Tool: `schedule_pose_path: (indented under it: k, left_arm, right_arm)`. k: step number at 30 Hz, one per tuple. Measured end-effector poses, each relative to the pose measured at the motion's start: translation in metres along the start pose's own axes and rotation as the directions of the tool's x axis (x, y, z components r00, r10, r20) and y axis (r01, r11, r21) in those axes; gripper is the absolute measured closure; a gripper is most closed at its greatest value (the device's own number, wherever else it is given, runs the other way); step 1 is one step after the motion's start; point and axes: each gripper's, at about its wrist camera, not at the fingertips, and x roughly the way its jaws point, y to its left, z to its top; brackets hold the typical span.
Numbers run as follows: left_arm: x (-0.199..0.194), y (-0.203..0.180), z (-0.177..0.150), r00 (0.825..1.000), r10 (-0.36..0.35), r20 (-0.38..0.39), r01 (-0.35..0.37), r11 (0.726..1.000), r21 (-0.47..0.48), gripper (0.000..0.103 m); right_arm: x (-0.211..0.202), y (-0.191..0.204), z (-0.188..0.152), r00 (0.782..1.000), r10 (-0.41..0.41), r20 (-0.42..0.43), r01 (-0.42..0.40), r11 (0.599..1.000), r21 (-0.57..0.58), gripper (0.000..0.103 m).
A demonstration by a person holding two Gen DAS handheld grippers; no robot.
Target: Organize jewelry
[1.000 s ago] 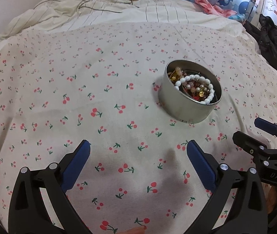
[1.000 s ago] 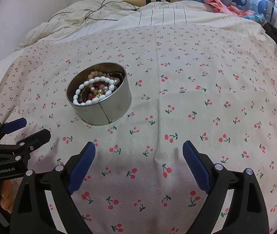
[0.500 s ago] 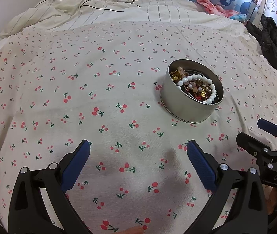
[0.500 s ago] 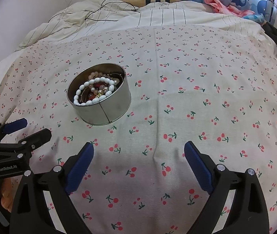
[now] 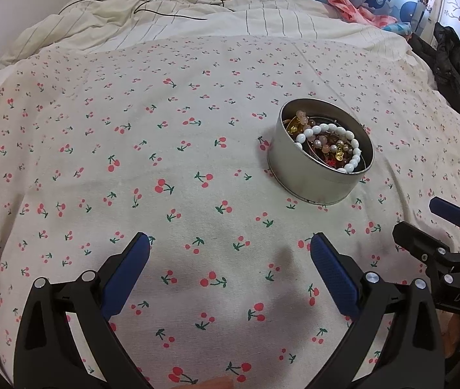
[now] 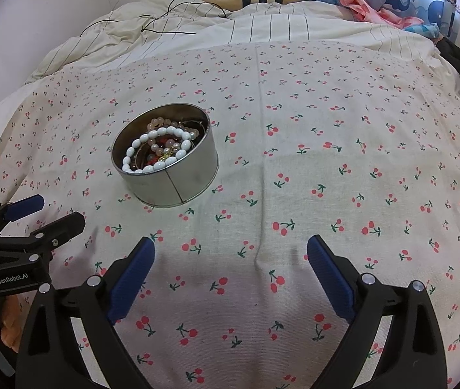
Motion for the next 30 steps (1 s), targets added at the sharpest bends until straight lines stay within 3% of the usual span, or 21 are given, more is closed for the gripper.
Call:
schedule_pose_path:
  k: [30]
  left_arm:
    - [0.0047, -0.0009, -0.0012, 1.0, 0.004, -0.014, -0.005, 1.0, -0.006, 0.008]
  right_arm:
    - [0.001, 0.004, 0.0007, 0.998, -0.056, 0.006, 0.056, 0.998, -0.024, 0.011]
